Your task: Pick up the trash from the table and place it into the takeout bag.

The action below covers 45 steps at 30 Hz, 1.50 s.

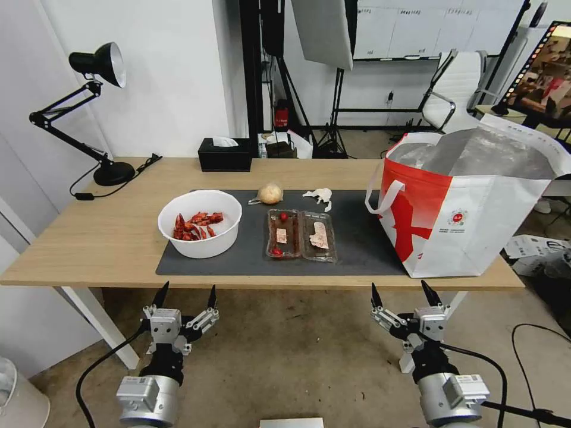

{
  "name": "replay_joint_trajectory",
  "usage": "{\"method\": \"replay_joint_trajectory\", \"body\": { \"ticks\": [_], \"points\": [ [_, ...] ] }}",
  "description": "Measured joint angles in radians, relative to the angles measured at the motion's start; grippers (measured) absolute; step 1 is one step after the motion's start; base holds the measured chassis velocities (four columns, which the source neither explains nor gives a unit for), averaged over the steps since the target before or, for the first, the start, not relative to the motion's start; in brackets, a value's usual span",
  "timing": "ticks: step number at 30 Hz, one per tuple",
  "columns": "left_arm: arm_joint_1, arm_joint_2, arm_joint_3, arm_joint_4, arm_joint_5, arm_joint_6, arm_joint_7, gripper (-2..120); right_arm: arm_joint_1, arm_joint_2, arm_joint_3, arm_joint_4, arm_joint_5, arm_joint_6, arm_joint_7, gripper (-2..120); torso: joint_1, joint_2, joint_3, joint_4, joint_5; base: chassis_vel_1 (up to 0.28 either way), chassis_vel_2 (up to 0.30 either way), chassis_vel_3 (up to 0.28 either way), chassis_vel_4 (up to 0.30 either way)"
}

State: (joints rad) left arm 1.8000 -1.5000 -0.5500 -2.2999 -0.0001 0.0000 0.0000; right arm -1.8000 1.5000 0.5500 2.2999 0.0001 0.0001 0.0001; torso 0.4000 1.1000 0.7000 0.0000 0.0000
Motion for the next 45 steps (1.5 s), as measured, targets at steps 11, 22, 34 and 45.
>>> {"method": "replay_joint_trajectory", "body": {
  "ticks": [11,22,34,45],
  "points": [
    [0.000,0.000,0.000,0.000,0.000,0.000,0.000,100,0.000,0.000,0.000,0.000,0.000,0.000,0.000,100,0.000,0.000,0.000,0.0000,0.0000,0.000,0.000,0.000,0.000],
    [-0.043,0.026,0.016,0.000,-0.025,0.010,-0.043,100,0.008,-0.047,0.020,0.004,0.031,0.000,-0.001,100,0.000,0.000,0.000,0.0002,0.0003,0.000,0.000,0.000,0.000],
    [-0.271,0.163,0.112,0.024,-0.146,0.014,-0.238,100,0.057,-0.233,0.076,0.004,0.186,0.035,-0.046,100,0.000,0.000,0.000,0.0000,0.0002,0.000,0.000,0.000,0.000],
    [-0.258,0.169,0.109,0.034,-0.145,0.012,-0.213,100,0.069,-0.239,0.049,-0.008,0.282,0.002,-0.043,100,0.000,0.000,0.000,0.0000,0.0000,0.000,0.000,0.000,0.000]
  ]
}}
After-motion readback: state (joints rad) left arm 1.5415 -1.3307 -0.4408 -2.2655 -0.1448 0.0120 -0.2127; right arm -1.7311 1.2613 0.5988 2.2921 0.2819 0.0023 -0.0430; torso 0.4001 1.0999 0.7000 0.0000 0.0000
